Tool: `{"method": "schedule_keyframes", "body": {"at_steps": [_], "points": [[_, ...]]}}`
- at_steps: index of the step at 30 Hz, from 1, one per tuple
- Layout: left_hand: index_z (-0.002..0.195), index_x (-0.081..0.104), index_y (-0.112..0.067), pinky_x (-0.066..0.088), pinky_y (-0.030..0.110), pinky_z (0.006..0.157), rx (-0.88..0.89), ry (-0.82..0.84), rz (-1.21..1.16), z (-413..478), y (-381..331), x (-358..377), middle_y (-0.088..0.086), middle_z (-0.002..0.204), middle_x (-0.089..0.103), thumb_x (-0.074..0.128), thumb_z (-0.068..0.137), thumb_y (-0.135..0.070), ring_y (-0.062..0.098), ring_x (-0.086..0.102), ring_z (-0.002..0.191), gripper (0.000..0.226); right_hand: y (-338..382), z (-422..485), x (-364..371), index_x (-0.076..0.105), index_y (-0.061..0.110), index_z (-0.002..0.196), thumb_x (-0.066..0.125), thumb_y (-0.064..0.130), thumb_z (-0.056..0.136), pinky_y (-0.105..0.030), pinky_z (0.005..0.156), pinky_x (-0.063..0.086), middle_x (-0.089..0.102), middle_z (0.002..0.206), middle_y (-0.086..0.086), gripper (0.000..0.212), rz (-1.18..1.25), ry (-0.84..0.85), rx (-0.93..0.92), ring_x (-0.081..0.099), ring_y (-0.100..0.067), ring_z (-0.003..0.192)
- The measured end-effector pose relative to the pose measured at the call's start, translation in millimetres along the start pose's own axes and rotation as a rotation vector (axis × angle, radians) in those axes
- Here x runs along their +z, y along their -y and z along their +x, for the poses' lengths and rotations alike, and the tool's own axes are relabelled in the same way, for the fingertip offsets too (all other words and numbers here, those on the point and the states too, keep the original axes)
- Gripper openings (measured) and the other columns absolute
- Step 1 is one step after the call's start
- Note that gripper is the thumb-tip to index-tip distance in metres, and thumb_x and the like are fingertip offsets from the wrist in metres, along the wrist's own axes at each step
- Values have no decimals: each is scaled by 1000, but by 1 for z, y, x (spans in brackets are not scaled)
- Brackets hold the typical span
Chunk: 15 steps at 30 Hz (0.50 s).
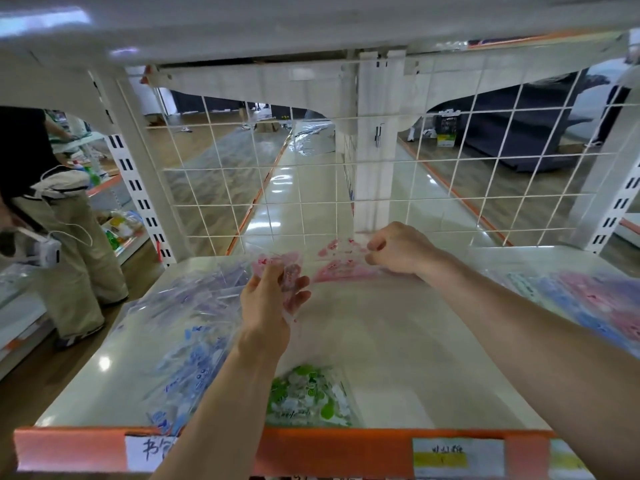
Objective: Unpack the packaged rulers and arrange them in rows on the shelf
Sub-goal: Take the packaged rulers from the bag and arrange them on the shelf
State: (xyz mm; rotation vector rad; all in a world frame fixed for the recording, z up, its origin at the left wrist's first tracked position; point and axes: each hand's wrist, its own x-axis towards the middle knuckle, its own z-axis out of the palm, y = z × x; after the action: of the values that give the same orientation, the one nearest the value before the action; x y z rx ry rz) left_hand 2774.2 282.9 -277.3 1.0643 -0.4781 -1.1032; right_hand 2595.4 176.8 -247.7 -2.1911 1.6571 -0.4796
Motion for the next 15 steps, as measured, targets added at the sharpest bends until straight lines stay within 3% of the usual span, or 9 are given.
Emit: {"method": "schedule_keyframes", "body": {"at_steps": [2, 8, 11, 13, 15], "points": [[105, 59, -2, 53, 23, 50, 4, 5, 3, 1, 1, 0, 13, 88, 64, 49, 96, -10, 19, 64, 66, 16, 3, 3, 2, 72, 16, 97, 68, 25, 81, -24, 75, 42, 67, 103, -3, 19, -50, 20, 2, 61, -24, 99], [101, 63, -6, 53, 24, 52, 8, 49, -10, 3, 3, -1, 10, 87, 66, 49, 95, -11, 15, 66, 62, 16, 5, 9, 11, 64, 17, 117, 65, 29, 83, -28, 93, 42, 60, 125, -5, 36, -160, 83, 8, 55, -25, 115], [100, 68, -7, 53, 25, 53, 12, 93, -20, 4, 4, -1, 8, 86, 67, 49, 97, -17, 16, 66, 67, 22, 6, -8, 4, 64, 11, 115, 62, 32, 84, -30, 82, 42, 59, 105, -4, 37, -153, 2, -81, 54, -22, 100], [103, 68, -6, 56, 28, 60, 14, 151, -41, 3, 4, -1, 7, 85, 68, 50, 98, -19, 18, 67, 72, 23, 10, -31, 7, 69, 16, 102, 61, 31, 87, -27, 71, 41, 63, 90, 6, 23, 60, -69, -161, 57, -14, 84], [106, 65, -1, 58, 33, 74, 17, 210, -67, 0, 3, 1, 9, 88, 68, 53, 97, -20, 20, 68, 80, 23, 20, -61, 15, 69, 28, 83, 60, 26, 90, -15, 60, 38, 62, 68, 19, 12, 343, -30, -219, 54, 0, 64]]}}
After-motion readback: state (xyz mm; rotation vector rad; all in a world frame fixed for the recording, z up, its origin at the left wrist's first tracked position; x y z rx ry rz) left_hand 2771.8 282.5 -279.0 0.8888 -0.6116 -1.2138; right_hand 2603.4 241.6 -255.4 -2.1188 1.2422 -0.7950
